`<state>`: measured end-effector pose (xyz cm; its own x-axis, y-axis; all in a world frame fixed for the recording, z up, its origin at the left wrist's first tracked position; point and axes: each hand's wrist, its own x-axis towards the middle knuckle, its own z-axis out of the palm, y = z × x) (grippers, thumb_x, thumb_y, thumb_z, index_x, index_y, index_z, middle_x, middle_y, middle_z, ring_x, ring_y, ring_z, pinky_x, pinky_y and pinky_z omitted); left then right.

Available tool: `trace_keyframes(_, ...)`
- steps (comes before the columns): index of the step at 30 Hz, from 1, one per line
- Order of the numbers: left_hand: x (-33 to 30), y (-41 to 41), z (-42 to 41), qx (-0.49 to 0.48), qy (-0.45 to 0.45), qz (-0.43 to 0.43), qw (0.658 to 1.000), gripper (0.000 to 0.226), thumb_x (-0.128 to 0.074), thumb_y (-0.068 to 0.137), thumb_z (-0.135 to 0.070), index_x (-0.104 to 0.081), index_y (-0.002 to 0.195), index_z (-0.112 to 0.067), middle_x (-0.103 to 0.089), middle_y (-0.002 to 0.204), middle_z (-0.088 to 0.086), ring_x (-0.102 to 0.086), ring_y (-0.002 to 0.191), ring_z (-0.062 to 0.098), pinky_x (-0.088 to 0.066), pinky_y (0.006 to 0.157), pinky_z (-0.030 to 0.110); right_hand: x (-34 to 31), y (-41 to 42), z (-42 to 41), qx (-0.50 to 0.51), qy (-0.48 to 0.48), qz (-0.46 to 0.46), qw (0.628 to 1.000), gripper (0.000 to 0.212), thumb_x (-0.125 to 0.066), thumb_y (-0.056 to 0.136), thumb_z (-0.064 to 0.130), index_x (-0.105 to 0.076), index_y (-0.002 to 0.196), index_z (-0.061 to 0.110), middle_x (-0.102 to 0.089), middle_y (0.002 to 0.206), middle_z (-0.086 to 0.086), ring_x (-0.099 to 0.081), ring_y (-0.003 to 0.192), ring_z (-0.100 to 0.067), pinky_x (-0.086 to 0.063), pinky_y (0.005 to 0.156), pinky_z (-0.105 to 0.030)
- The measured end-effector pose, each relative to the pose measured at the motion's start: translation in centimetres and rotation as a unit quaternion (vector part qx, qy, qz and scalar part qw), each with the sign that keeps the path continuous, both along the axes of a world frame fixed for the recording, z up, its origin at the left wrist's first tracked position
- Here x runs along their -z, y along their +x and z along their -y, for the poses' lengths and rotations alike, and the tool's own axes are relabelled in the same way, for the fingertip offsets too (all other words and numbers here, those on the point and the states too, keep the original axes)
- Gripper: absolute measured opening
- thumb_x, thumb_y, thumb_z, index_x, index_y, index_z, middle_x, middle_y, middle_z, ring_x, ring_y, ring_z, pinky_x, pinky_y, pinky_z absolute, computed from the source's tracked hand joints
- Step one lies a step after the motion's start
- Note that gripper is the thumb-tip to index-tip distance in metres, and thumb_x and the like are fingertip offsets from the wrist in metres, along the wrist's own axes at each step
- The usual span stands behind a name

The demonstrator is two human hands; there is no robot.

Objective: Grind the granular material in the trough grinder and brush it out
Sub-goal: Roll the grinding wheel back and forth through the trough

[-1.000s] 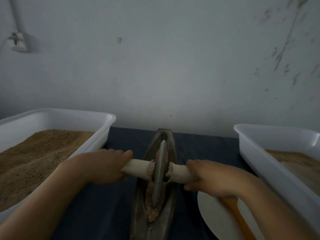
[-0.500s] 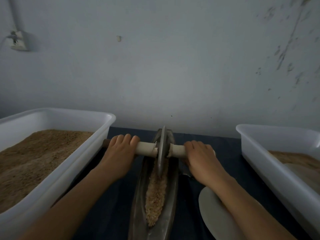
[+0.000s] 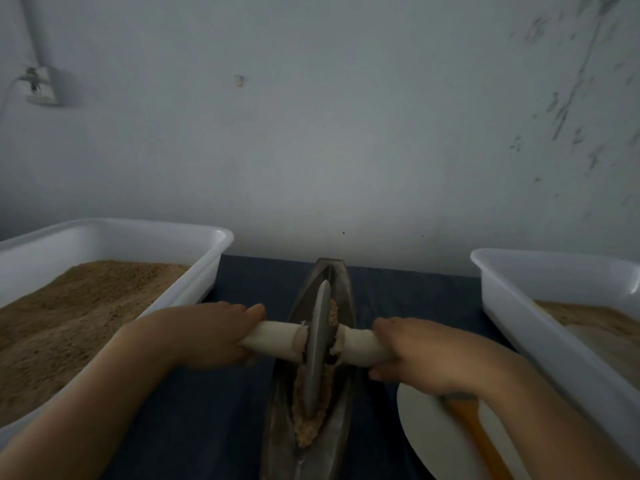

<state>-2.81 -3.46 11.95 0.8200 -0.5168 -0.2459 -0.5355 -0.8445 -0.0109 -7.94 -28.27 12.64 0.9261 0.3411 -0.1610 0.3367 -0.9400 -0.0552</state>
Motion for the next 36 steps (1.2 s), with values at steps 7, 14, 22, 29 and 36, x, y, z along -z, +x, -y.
trace_keyframes(7,1.4,1.3,0.2,0.009,-0.046,0.071,0.996,0.024,-0.049,0.094,-0.038,-0.033,0.109,-0.032,-0.048,0.109,-0.01,-0.047,0.1,0.007,-0.038,0.088,0.023,0.9,1.7,0.3,0.014,0.011,0.027,0.999,0.023,-0.051,0.093,0.037,-0.043,0.105,0.018,-0.051,0.11,-0.001,-0.046,0.092,-0.014,-0.029,0.064,-0.025)
trace_keyframes(14,4.8,4.6,0.7,-0.016,-0.11,0.277,0.955,0.033,-0.049,0.092,-0.04,-0.037,0.121,-0.028,-0.048,0.12,-0.007,-0.047,0.106,0.01,-0.036,0.092,0.024,4.2,5.3,0.9,0.032,-0.024,0.252,0.967,0.021,-0.049,0.092,0.023,-0.045,0.111,0.016,-0.051,0.112,-0.002,-0.046,0.102,-0.022,-0.02,0.07,-0.03)
trace_keyframes(22,5.0,4.3,1.8,-0.032,-0.112,0.332,0.936,0.035,-0.048,0.093,-0.04,-0.038,0.124,-0.026,-0.047,0.121,-0.006,-0.045,0.109,0.013,-0.033,0.096,0.026,5.0,5.4,0.9,0.043,-0.012,0.268,0.962,0.023,-0.048,0.093,0.022,-0.045,0.114,0.016,-0.051,0.112,-0.001,-0.046,0.1,-0.019,-0.023,0.072,-0.03)
trace_keyframes(29,2.4,1.4,0.2,0.002,-0.058,0.176,0.983,0.033,-0.046,0.094,-0.04,-0.033,0.123,-0.031,-0.047,0.123,-0.01,-0.046,0.11,0.007,-0.034,0.096,0.024,1.6,2.0,-0.1,0.027,-0.006,0.068,0.997,0.03,-0.05,0.094,0.033,-0.044,0.116,0.013,-0.051,0.116,-0.003,-0.049,0.1,-0.019,-0.028,0.073,-0.027)
trace_keyframes(36,-0.2,-0.5,-0.3,0.001,-0.024,-0.032,0.999,0.025,-0.05,0.094,-0.035,-0.026,0.102,-0.036,-0.044,0.103,-0.012,-0.047,0.099,0.008,-0.039,0.092,0.026,-0.1,0.4,0.1,-0.007,0.0,-0.025,1.0,0.028,-0.052,0.093,0.039,-0.043,0.109,0.017,-0.041,0.093,0.006,-0.039,0.08,-0.007,-0.025,0.053,-0.016)
